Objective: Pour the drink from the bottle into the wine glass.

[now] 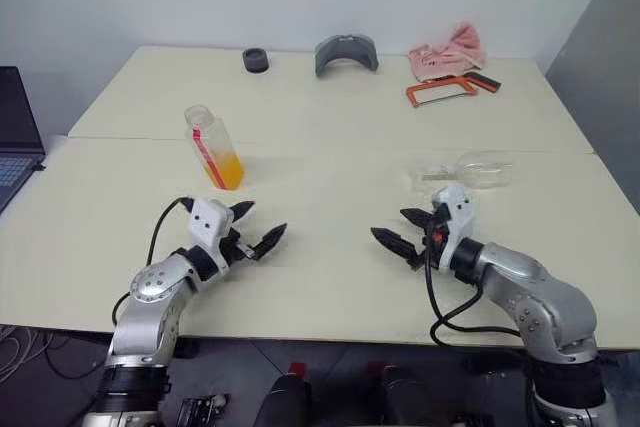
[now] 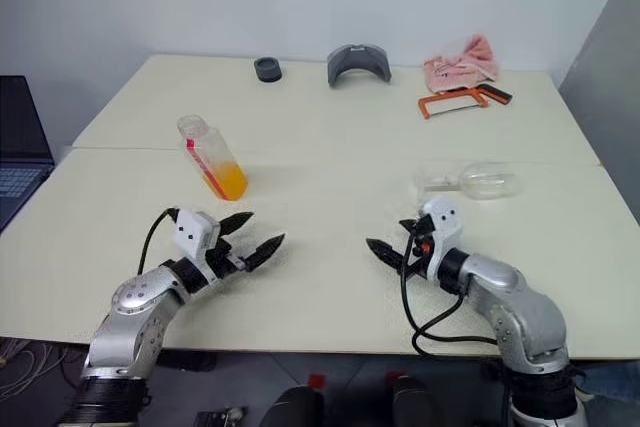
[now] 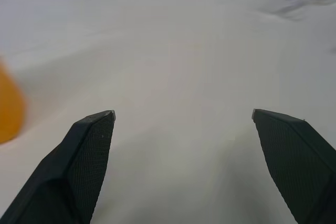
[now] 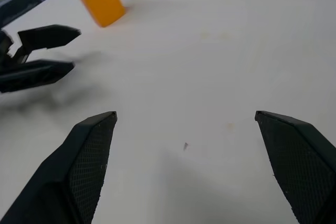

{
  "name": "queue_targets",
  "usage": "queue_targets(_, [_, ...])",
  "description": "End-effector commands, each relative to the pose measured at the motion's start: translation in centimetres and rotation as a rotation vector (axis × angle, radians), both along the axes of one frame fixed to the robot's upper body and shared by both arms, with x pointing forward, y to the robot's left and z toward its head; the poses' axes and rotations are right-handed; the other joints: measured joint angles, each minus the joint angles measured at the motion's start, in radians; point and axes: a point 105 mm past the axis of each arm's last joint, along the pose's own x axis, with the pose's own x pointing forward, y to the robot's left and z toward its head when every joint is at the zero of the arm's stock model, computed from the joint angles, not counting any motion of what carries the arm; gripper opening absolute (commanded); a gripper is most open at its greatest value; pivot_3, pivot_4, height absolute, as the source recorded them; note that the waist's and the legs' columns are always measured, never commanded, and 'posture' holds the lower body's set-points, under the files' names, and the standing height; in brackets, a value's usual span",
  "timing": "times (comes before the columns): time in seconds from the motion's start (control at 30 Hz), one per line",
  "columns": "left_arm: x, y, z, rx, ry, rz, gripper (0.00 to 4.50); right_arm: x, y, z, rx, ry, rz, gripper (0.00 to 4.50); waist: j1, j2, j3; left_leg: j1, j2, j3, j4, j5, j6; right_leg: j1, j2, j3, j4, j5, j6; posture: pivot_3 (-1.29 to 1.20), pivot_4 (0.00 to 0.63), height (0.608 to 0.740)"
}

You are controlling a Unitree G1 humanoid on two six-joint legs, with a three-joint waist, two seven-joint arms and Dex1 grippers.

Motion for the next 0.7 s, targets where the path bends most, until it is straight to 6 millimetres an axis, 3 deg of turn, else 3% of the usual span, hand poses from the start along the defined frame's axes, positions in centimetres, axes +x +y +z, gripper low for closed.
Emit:
queue_targets(0.03, [-1.0,-2.6,2.3,0.035,-0.021,-0.236,4.49,2.6,-3.1,1.3,0.238,0.079,-0.255,4.5,-0.001,0.0,0.0,0.0,0.0,0.001,0.0,0.0,0.0,0.0,0.002,0.0,0.0,0.0,0.0,0.0,0.15,0.74])
queue_targets(0.17, [-2.3,-4.5,2.9,0.076,0.015,-0.413,4.49,4.2,-4.7,1.7,0.456,0.16,-0.407,4.5,-0.002,0.002,0.001,0.001,0.0,0.002,-0.001,0.0,0.0,0.0,0.002,0.001,0.001,0.0,0.0,0.0,0.15,0.74])
queue_targets(0.4, [-3.1,-6.2,4.6,0.089,0.051,-0.559,4.49,6.8,-6.2,2.2,0.68,0.241,-0.563,4.5,-0.012,0.005,0.002,0.0,0.0,0.004,-0.002,0.0,0.0,-0.002,0.001,0.002,0.0,0.0,0.0,0.0,0.15,0.74])
queue_targets(0.7, [-3.1,-6.5,4.2,0.095,0.067,-0.597,4.49,9.3,-7.2,1.4,0.793,0.302,-0.665,4.5,-0.024,0.007,0.003,0.0,0.0,0.005,-0.002,0.0,0.0,-0.002,0.001,0.003,0.0,0.0,0.0,0.0,0.15,0.74])
